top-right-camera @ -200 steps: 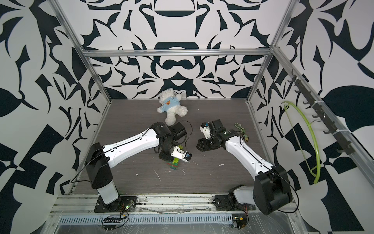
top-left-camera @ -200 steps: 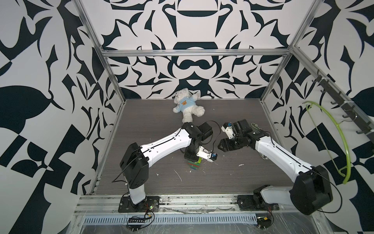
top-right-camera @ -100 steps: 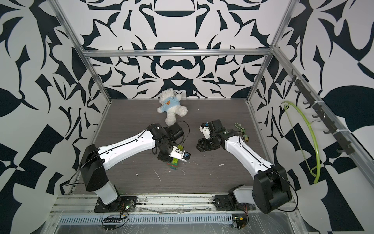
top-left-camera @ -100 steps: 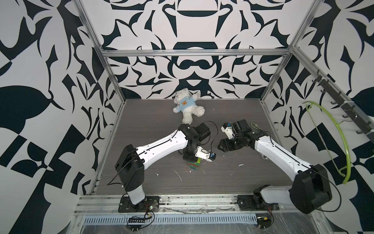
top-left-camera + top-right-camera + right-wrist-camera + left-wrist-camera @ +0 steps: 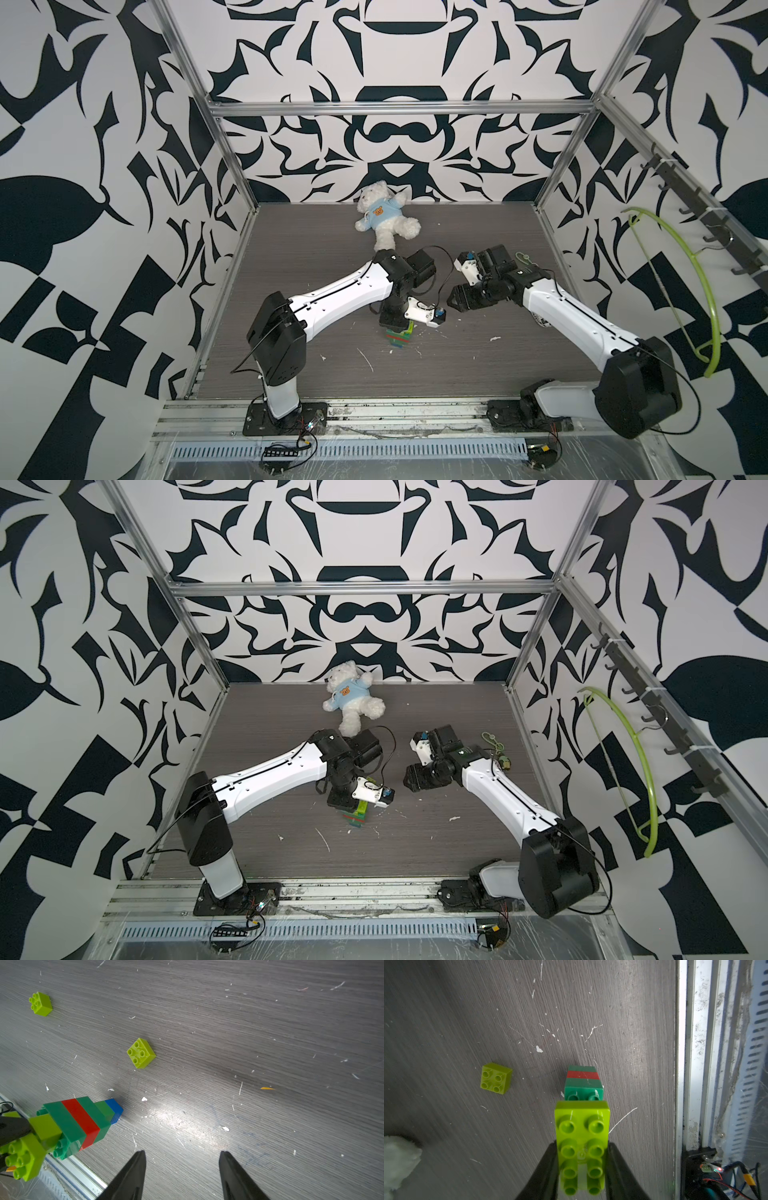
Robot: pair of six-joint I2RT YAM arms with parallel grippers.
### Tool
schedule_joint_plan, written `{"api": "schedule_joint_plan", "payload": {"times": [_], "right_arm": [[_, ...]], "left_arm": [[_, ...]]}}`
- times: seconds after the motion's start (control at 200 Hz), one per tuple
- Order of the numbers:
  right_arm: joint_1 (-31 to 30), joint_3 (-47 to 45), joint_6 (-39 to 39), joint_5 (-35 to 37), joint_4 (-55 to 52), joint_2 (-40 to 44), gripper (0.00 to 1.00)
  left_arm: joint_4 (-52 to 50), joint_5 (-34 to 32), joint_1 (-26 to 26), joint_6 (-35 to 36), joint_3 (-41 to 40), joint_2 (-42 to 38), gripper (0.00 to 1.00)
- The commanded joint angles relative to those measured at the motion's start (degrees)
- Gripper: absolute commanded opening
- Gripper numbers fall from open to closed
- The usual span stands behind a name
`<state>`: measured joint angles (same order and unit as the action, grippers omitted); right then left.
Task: Assemble a carrot with lego
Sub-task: Assemble the lego brick with the lego brick.
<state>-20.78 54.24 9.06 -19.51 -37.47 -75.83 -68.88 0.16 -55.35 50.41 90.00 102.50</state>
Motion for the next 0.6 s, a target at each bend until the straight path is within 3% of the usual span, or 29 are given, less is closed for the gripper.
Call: {"api": "schedule_joint_plan", "payload": {"times": [0.0,0.28,0.595], "right_arm": [[-0.3,0.2,-0.4,0.0,0.0,0.2,0.61],[-0.3,0.5,-0.5,0.0,-0.1,-0.6,0.61],[-0.3,0.3,-0.7,0.4,-0.2,-0.5,0.61]], "left_arm": [[-4.2,-2.8,0.3,0.0,-4.9,4.1,0.01],[-0.5,-2.5,0.2,7.7,-4.6,0.8,0.0],[-1.9,-0.3,0.0,8.7,-1.2,1.4,0.02]]}}
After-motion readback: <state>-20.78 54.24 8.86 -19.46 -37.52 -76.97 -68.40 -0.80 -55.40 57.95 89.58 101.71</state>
